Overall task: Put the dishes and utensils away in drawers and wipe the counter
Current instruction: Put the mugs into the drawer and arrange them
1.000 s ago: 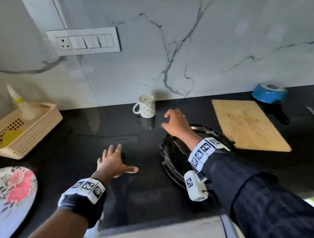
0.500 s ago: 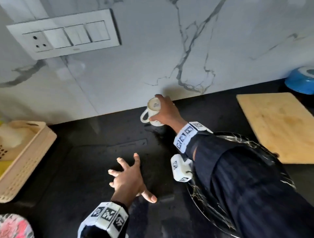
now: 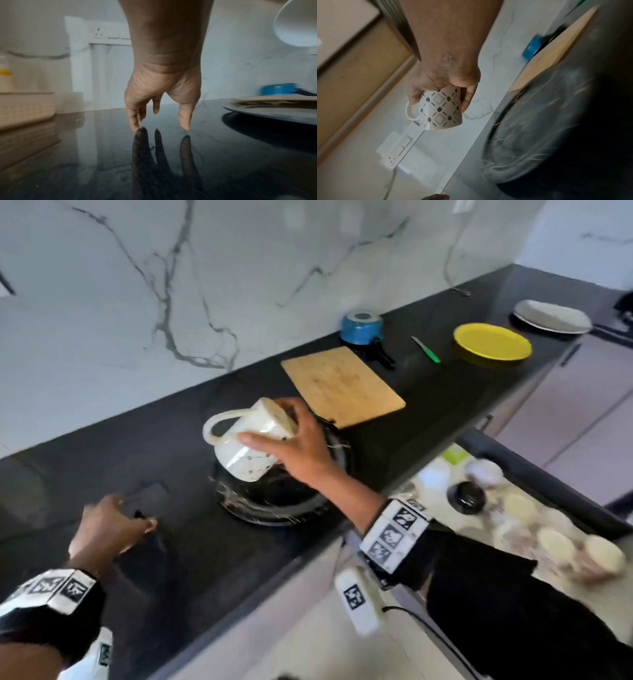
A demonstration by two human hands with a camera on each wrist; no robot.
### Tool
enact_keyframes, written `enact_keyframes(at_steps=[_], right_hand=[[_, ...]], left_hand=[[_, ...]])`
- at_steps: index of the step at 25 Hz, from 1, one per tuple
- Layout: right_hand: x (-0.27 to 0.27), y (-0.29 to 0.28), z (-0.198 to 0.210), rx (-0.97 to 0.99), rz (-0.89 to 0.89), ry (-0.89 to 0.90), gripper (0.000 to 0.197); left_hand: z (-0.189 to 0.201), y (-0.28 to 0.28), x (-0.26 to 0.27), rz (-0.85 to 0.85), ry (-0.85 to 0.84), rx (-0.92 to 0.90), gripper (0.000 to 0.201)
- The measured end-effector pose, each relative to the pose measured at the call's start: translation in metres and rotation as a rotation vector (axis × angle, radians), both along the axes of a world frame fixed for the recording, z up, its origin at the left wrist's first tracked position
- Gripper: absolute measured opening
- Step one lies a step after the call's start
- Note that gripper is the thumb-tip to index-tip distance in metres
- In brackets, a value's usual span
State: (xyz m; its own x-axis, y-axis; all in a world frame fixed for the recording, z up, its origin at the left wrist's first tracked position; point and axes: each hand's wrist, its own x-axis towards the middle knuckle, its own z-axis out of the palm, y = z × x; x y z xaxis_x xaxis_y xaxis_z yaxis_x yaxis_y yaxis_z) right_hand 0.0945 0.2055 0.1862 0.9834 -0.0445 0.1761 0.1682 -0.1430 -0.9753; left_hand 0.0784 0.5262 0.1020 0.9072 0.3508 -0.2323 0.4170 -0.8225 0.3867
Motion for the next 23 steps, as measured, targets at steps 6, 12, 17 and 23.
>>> enact_keyframes(at_steps=[6, 12, 17, 23], right_hand=[[-0.180, -0.168, -0.015, 0.031, -0.253, 0.100, 0.064], [-0.312, -0.295, -0.041, -0.001, -0.420, 0.174, 0.063], [-0.348, -0.390, -0.076, 0.056, -0.523, 0.161, 0.078], [-0.320, -0.513, -0.089, 0.163, -0.477, 0.211, 0.053]], left_hand=[[0.025, -0.217, -0.111, -0.166, -0.418, -0.357, 0.009], [-0.005, -0.383, -0.221, -0.457, -0.294, -0.653, 0.002], [-0.039, -0.447, -0.257, -0.508, -0.177, -0.608, 0.005], [-0.085, -0.516, -0.259, -0.342, -0.005, -0.455, 0.006]])
